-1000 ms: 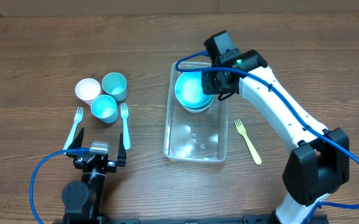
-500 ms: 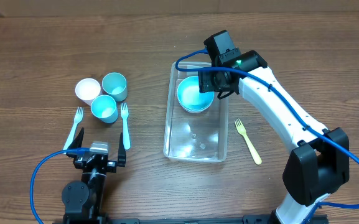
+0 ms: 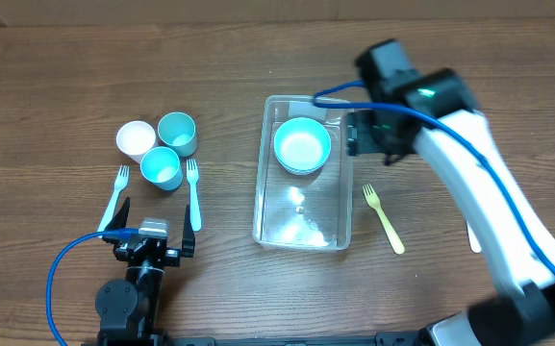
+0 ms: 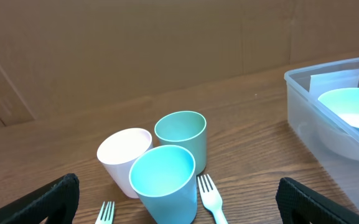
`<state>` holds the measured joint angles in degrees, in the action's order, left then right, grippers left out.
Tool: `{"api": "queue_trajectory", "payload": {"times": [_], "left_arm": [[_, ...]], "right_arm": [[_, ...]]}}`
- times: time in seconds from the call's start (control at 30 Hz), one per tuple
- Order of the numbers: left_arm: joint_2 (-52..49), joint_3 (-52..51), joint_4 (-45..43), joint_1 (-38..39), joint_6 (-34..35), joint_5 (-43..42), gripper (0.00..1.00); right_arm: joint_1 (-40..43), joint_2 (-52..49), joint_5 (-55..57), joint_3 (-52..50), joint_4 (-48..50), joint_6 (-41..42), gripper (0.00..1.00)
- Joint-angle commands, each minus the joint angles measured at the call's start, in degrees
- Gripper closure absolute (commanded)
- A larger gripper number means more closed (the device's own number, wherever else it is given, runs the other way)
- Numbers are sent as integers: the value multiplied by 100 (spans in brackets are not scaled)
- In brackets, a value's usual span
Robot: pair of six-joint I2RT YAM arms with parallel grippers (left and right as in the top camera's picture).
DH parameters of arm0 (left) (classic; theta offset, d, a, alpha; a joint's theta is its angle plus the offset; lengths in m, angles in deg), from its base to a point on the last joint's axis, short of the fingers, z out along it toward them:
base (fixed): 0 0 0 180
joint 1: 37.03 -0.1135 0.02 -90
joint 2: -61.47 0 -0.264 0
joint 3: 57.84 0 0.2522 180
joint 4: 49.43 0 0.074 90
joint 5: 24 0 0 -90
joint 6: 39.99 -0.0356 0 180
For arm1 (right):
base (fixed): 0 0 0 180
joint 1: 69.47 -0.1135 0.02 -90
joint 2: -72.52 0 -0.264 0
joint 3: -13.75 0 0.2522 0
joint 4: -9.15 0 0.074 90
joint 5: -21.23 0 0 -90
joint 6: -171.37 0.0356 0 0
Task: Pack container
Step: 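Release the teal bowl and lower the right gripper to the yellow fork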
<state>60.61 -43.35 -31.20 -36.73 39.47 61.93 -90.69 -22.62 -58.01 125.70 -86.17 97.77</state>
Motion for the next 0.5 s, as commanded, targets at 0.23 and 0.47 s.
{"api": "queue_trajectory", "payload": {"times": [0.23, 0.47], "left_arm": [[57, -26, -7, 11, -61, -37, 0], [57, -26, -7, 11, -61, -37, 0]], "right_arm": [[149, 2210, 24, -1696, -13, -13, 14], [560, 2402, -1224, -3456, 890, -494, 14]]}}
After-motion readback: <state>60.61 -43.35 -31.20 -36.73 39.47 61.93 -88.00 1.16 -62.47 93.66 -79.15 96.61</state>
